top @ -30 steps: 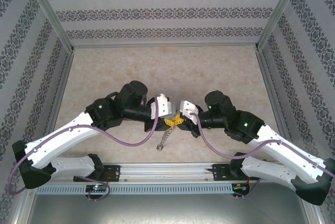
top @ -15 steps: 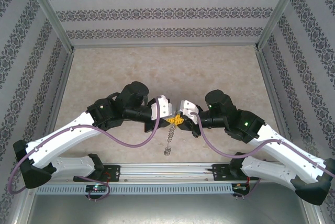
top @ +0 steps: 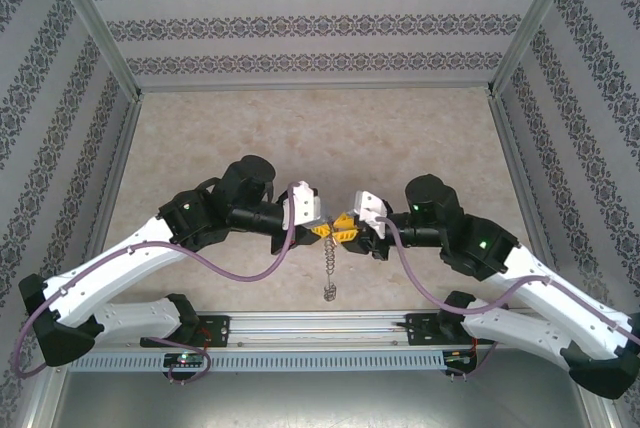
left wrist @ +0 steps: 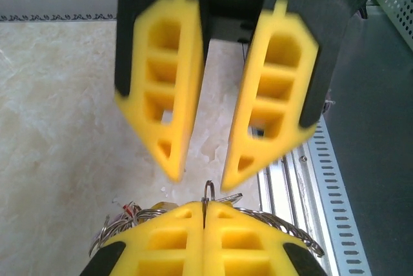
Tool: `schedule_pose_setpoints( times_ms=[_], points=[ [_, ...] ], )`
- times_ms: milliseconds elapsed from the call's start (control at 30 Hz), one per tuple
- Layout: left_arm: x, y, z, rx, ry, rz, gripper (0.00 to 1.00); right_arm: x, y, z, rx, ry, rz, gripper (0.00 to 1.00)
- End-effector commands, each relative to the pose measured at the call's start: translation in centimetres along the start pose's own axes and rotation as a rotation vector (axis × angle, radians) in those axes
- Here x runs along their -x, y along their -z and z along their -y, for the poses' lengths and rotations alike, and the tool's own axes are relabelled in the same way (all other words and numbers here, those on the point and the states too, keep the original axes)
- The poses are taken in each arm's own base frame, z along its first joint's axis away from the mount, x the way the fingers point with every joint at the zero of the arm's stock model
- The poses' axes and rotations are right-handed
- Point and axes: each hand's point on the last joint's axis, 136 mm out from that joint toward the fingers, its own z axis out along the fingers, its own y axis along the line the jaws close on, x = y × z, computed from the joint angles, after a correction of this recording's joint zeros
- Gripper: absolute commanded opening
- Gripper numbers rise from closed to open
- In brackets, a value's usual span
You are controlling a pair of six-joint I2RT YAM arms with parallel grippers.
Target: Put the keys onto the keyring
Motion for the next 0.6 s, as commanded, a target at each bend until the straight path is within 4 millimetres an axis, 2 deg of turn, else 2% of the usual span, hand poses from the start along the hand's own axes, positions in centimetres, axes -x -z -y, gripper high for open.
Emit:
schedule_pose_setpoints(
  times_ms=[0,333,567],
  points=[
    [1.9,1.1,0.5,-0.031,-0.013,0.100,0.00,0.3,0.4,0.1,-0.025,-0.018,0.045,0.21],
    [2.8,2.2,0.5,-0.035,-0.005,0.181,0.00,0.3,-0.2,-0.9,0.057,-0.046,0.045,0.19],
    [2.7,2.3,0.4,-0.028,0.002,0.185,0.00,0.3,-0.4,-1.3,0.087,-0.054,0.048,0.18]
  ],
)
